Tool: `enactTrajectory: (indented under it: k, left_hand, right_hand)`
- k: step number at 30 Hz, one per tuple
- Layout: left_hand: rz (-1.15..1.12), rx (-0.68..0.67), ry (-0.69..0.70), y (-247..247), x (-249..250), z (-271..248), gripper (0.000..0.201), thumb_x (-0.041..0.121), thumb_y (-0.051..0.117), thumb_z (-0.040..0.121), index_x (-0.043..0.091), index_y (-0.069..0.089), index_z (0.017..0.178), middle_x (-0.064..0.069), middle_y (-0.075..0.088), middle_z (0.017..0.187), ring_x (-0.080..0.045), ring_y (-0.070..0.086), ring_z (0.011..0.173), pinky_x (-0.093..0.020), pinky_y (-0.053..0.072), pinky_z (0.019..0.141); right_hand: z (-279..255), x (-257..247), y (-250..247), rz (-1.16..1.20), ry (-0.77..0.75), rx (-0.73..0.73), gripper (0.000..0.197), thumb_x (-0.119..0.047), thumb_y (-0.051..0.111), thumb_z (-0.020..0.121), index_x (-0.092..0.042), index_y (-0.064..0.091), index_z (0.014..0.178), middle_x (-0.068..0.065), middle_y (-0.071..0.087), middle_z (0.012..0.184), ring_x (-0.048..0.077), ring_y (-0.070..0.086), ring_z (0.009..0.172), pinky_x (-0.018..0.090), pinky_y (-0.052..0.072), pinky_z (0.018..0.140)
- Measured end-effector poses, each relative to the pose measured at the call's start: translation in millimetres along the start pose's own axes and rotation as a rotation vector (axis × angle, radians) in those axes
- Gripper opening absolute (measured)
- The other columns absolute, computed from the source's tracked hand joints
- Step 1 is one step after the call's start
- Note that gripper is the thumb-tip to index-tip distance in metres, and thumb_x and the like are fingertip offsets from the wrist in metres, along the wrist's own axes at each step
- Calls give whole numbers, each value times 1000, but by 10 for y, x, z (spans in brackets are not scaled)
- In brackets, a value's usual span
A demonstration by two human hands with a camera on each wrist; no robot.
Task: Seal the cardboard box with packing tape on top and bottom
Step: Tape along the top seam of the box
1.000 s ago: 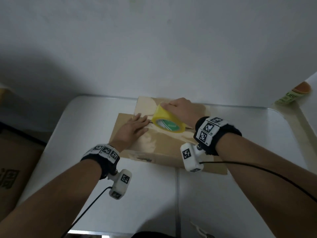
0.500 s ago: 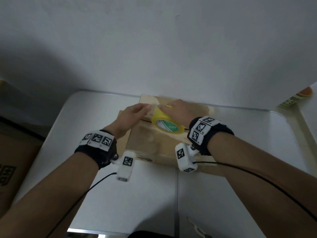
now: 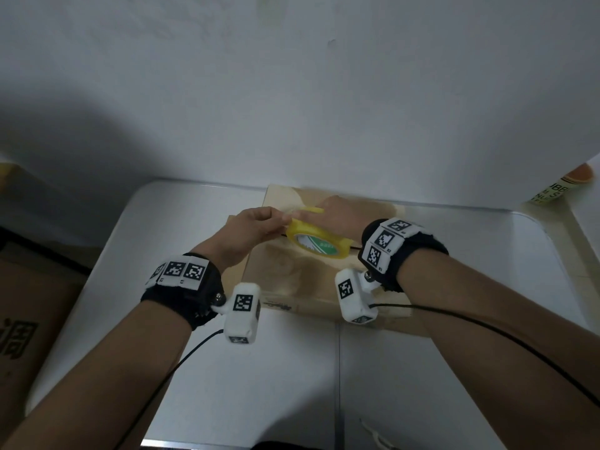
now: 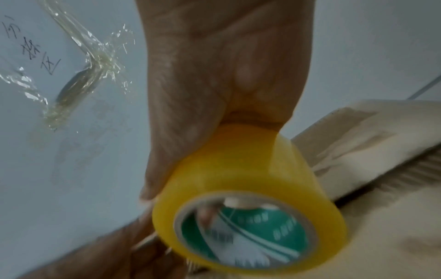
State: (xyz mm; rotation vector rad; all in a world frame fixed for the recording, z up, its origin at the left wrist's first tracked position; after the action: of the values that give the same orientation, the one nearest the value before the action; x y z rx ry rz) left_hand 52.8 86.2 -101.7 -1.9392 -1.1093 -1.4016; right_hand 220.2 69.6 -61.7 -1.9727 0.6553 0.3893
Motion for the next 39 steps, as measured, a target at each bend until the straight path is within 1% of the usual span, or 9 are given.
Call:
enactTrajectory:
  k: [4,7,11,15,17,21,26,32,39]
  left_hand:
    - [-35,-26,11,-22,-39,-34,23,22,54,97,1,65,99,-10,65,100,-17,62,100,-29,46,99]
    - [-31,0,-16,-34,-9,-58,36,31,43,101,3,65,99,-8,69,102,-15,66,101,-27,48,92]
    - [-28,141,-64,-70,44,-31,63,59,42,94,3,71,92,-12,73,98,-20,70,97,-29,54,89]
    - [131,241,-81,-78,27,38,48,48,70,67,4,70,86,-19,72,97,-32,68,99,-40,54,94]
    - [91,284,-93,-82,6,59,40,40,67,75,2,71,87,-19,73,96,-32,69,98,-39,55,91]
    - [-87,272,-113,-34,15,46,22,19,54,96,2,66,92,-11,71,91,-25,68,93,-26,53,78]
    - [-213,169,-150,-62,-24,11,26,26,49,100,10,69,94,-4,73,92,-19,70,91,-27,53,85]
    - [-128,320,-87,-315,10,-19,25,17,45,101,6,64,91,-9,68,91,-27,64,98,-31,52,91]
    - [-133,234,-238,-127,55,86,66,65,55,84,5,62,111,-8,71,103,-23,68,96,-32,55,83]
  right_hand:
    - [-48,9,66,29,37,-213,82,-75,39,83,-13,51,134,3,54,133,23,53,119,36,38,105]
    - [-93,13,155,-13,31,-114,82,-76,27,86,-19,43,143,8,44,147,28,44,133,41,30,112]
    - [-67,-96,147,-32,-62,-50,78,-73,30,88,-18,46,140,5,48,144,26,46,130,35,33,104]
    - [30,-101,75,-47,-66,4,68,-73,38,85,-10,63,94,6,64,95,24,58,94,32,42,82]
    - [19,-106,6,-45,-86,62,65,-70,42,86,-7,61,83,6,60,83,23,58,82,31,42,72]
    - [-69,-16,-92,98,-133,36,61,-60,47,90,-6,67,107,11,69,103,26,65,96,36,50,86]
    - [-118,83,-54,110,-143,35,56,-59,46,91,-10,67,110,8,70,105,24,65,96,34,48,85]
    - [-78,76,-10,123,-136,26,58,-63,46,89,-15,64,115,6,68,109,24,64,97,38,50,91]
    - [2,11,75,46,-119,30,64,-68,46,85,-8,64,98,6,67,94,23,63,88,38,49,85]
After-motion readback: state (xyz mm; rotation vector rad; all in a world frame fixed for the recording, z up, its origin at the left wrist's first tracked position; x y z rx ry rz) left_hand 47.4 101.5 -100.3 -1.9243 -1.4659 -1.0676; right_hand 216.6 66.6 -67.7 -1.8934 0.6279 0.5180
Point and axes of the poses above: each hand's wrist, its own z-axis towards the middle knuckle, its own y-axis out of the palm, x = y × z, the point moved 5 cm from there along z, towards the middle knuckle
